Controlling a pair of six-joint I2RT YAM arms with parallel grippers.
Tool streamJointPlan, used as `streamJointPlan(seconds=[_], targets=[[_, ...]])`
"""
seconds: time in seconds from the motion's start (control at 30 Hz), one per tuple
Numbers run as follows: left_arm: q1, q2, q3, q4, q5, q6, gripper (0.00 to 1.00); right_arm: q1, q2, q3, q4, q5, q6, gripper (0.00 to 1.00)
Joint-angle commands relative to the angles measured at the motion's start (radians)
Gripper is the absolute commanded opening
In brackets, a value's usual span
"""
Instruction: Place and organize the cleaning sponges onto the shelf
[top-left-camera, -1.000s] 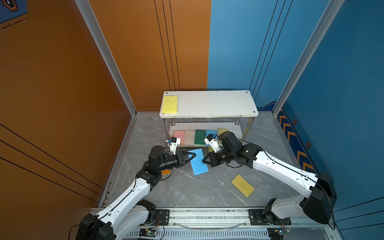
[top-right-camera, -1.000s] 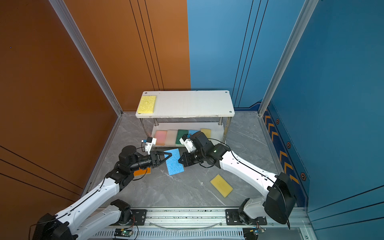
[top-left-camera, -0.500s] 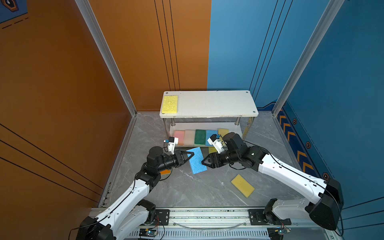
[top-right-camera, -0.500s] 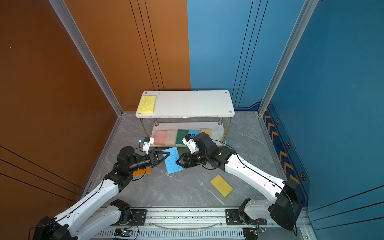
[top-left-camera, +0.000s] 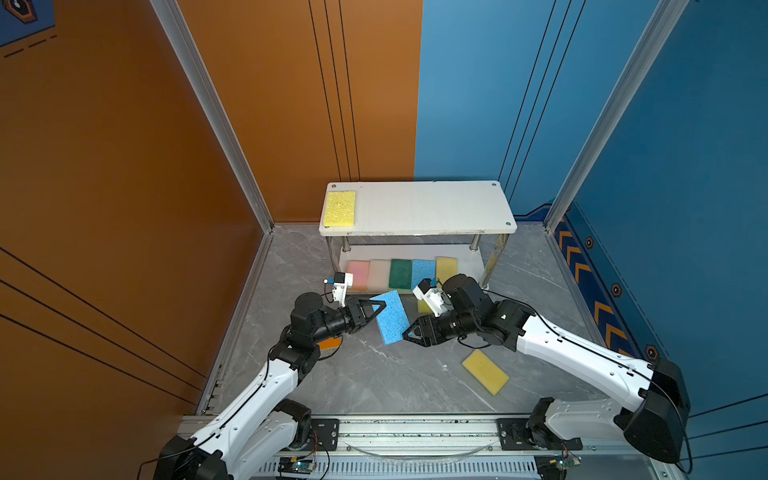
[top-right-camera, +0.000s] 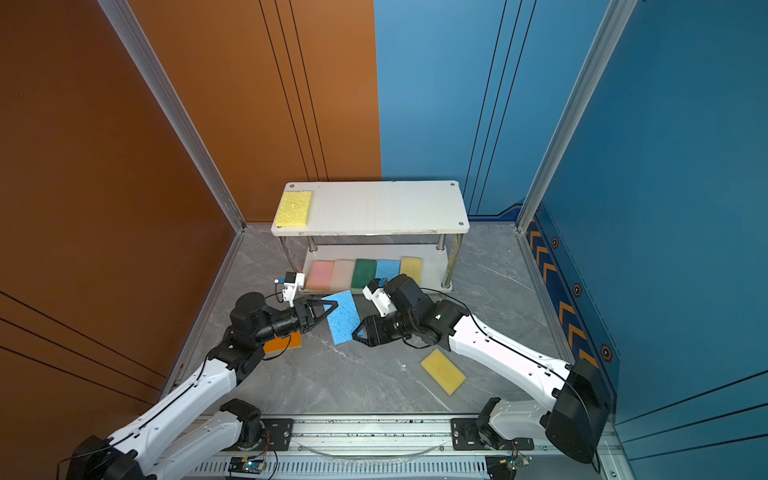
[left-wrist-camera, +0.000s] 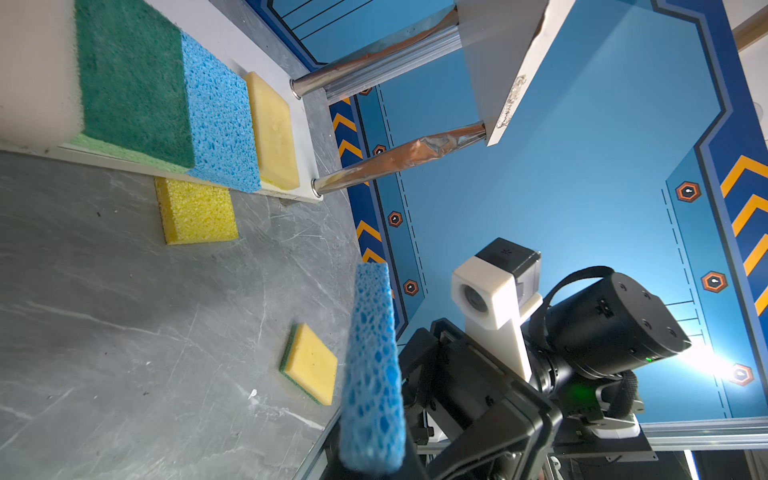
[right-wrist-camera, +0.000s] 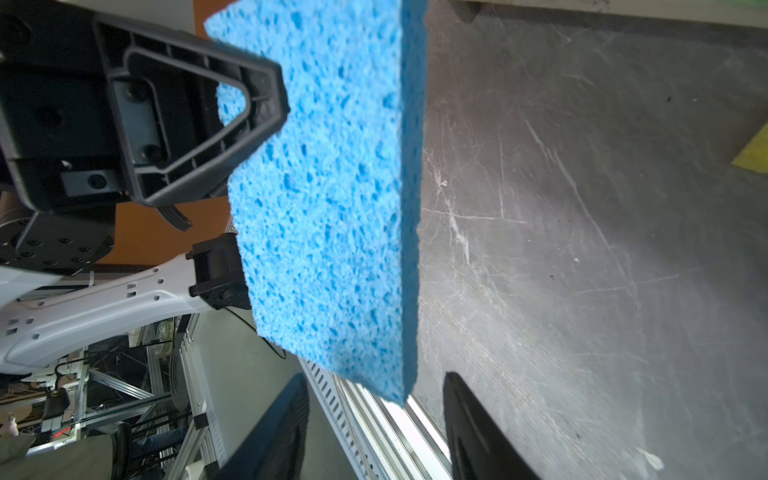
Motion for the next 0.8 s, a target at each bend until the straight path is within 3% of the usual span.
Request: streamJointPlan(seconds=[0.0, 0.6, 0.77], targets=[[0.006, -0.019, -0.017, 0.033, 0.016, -0.007, 0.01, 0.005, 0.0, -0.005, 0.03, 0.006, 0.01, 0.51], [0.014, -0.033, -0.019, 0.033, 0.027, -0.018, 0.0, 0.002, 0.031, -0.012, 0.066, 0.0, 0.017, 0.45], [0.015, -0.036, -0.021, 0.034, 0.028, -0.021, 0.0, 0.004, 0.023, -0.018, 0.077, 0.0, 0.024, 0.38]])
